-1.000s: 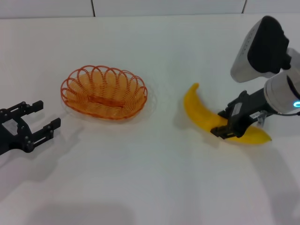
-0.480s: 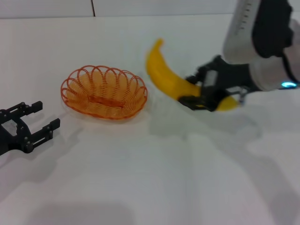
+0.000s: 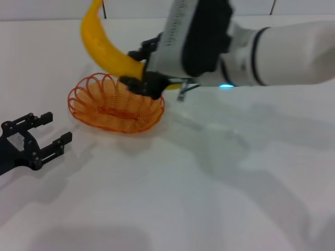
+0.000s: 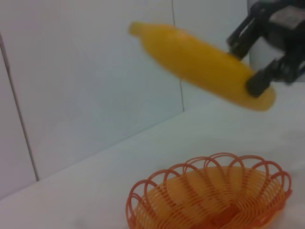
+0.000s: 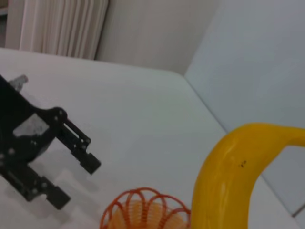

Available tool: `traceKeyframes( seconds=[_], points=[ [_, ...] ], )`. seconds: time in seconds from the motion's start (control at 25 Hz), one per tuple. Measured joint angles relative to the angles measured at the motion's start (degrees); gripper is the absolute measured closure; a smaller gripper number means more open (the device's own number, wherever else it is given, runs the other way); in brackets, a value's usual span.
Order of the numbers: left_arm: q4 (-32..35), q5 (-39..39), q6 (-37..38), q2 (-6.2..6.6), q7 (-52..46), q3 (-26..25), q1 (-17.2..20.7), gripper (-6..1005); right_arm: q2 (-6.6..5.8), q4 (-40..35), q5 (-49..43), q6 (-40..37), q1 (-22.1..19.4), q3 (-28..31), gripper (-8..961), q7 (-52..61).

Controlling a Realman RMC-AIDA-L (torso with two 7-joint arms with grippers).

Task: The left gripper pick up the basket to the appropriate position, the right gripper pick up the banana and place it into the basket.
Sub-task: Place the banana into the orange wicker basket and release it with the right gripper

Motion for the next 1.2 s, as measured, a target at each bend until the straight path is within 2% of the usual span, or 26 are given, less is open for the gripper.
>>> traceKeyframes(
  seconds=[0.2, 0.36, 0.92, 1.2],
  points=[
    [-0.1, 0.0, 0.0, -0.05, 0.2, 0.0, -0.3, 351, -0.07, 10.2, 4.5, 3.3, 6.5, -2.8, 450, -0.1],
    [-0.5, 0.0, 0.0, -0.04, 0.2, 0.1, -0.7, 351, 0.02, 15.9, 6.7, 5.4, 9.7, -4.1, 445, -0.4],
    [-1.5, 0.0, -0.1, 0.14, 0.8, 0.0, -1.3, 350, 0.03, 20.9, 7.4, 6.9, 13.1, -7.4, 429, -0.1],
    [-1.5, 0.0, -0.1, 0.14, 0.8, 0.0, -1.3, 350, 0.14, 20.8, 7.4, 7.1, 13.2, -7.8, 421, 0.0]
  ],
)
